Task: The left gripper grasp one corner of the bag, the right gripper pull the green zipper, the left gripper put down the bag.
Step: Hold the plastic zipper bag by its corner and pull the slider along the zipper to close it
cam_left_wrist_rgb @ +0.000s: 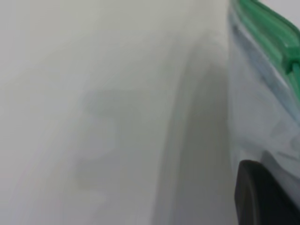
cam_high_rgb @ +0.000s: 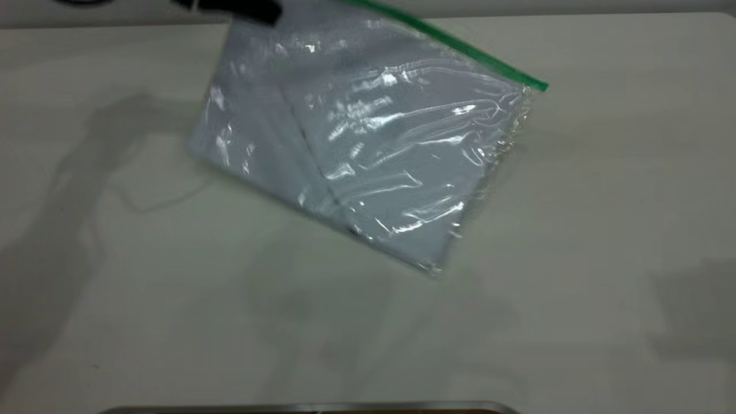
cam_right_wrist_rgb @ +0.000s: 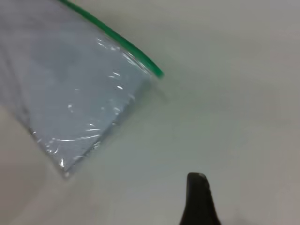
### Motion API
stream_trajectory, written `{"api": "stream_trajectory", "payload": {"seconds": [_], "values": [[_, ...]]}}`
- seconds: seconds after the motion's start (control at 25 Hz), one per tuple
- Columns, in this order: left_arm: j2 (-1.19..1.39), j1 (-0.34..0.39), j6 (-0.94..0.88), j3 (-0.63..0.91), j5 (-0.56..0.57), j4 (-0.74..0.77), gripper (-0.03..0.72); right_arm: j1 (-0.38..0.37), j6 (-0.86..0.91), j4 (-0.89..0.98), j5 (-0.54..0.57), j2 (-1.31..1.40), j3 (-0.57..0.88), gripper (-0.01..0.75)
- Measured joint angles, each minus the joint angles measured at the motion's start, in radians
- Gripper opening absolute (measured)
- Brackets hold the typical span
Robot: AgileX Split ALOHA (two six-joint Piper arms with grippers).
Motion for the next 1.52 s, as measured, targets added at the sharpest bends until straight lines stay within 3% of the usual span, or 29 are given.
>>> {"api": "stream_trajectory", "payload": {"seconds": [0.16,0.44,0.76,0.96,1.32,1.52], "values": [[0.0,-0.036,-0.06,-0.096,0.004,0.068,0.051,0.0,-0.261,0.211,-0.01,0.113,-0.039,0.58],[0.0,-0.164,-0.07,-0.11,0.006,0.237,0.051,0.0,-0.737,0.595,-0.015,0.333,-0.073,0.58],[0.0,-0.277,0.002,-0.11,0.006,0.278,0.051,0.0,-1.155,0.912,0.046,0.586,-0.131,0.58],[0.0,-0.309,0.01,-0.11,0.006,0.304,0.051,0.012,-1.252,0.986,0.12,0.703,-0.179,0.58],[0.0,-0.311,-0.04,-0.11,0.006,0.312,0.051,0.183,-1.284,0.97,0.12,0.884,-0.328,0.574],[0.001,-0.311,-0.034,-0.11,0.006,0.312,0.051,0.241,-1.288,0.96,0.12,0.967,-0.39,0.574]]}}
